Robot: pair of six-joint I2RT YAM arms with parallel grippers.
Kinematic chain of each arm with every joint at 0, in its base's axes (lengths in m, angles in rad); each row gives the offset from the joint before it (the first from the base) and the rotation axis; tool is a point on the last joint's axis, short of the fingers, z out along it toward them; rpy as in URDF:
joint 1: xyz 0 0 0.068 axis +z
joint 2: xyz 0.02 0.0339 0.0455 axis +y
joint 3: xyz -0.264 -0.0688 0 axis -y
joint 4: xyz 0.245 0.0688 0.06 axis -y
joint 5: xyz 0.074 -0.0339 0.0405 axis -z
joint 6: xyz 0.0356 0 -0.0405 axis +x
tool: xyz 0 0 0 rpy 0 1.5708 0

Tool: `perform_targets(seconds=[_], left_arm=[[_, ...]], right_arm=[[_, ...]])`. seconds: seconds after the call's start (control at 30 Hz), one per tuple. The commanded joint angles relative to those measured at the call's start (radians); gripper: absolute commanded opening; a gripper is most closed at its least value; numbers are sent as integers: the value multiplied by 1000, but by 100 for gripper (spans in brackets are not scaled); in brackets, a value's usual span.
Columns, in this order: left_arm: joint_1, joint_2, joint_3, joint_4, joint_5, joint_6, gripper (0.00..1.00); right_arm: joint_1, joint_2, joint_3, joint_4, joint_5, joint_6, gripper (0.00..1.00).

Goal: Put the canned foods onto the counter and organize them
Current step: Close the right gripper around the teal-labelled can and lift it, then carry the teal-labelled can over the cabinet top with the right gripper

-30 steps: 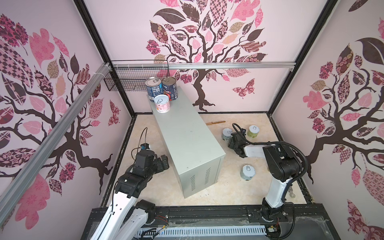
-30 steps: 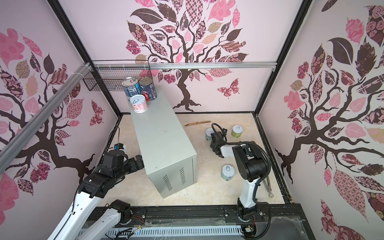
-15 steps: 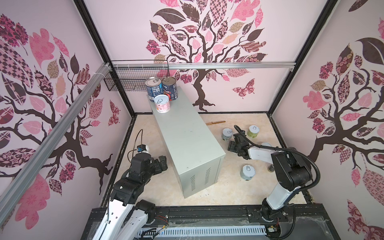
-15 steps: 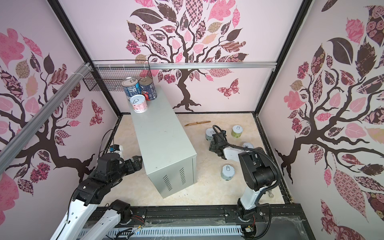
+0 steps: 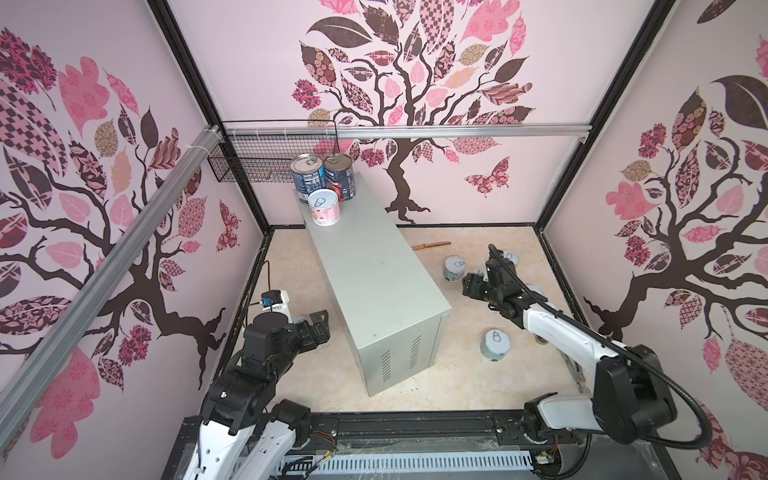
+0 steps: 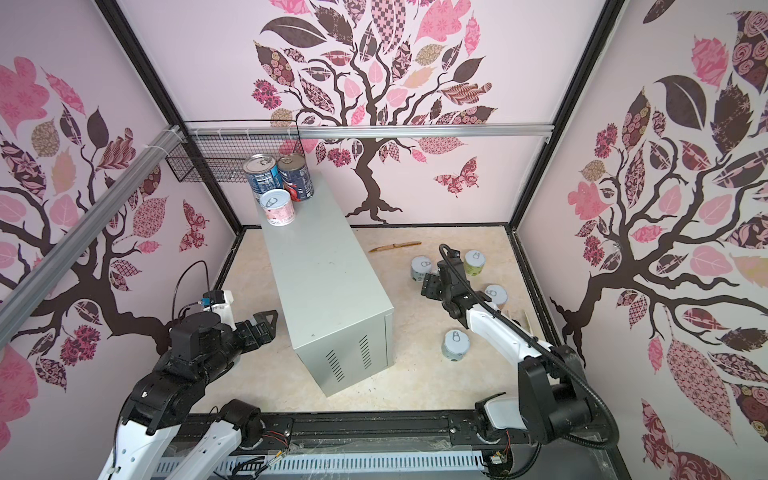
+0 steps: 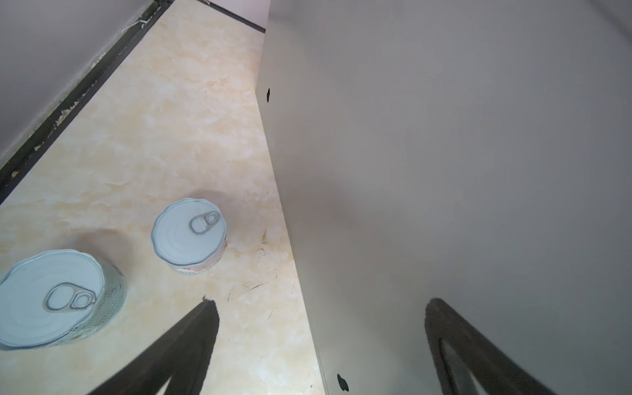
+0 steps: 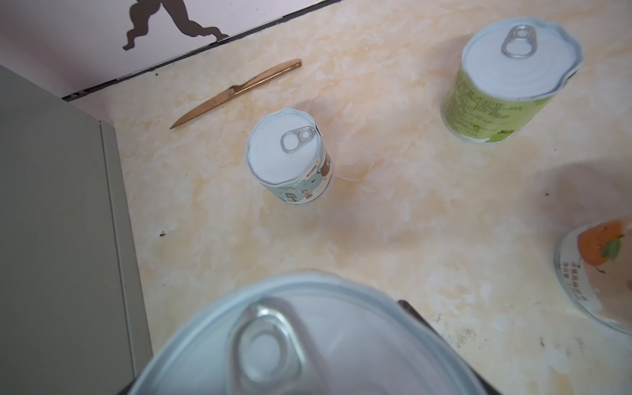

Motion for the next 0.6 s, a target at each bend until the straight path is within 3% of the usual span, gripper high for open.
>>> perform_targets(seconds=[0.0, 0.33, 0.57], left_arm=[[-5, -12, 65, -45, 26, -8, 98], [-5, -26, 171, -137, 32, 1, 98], [-5, -4, 220, -145, 73, 1, 97]], right_arm=[[4, -116, 76, -48, -33, -26, 59], [73, -274, 232, -200, 2, -56, 58], [156, -276, 391, -289, 7, -77, 58]])
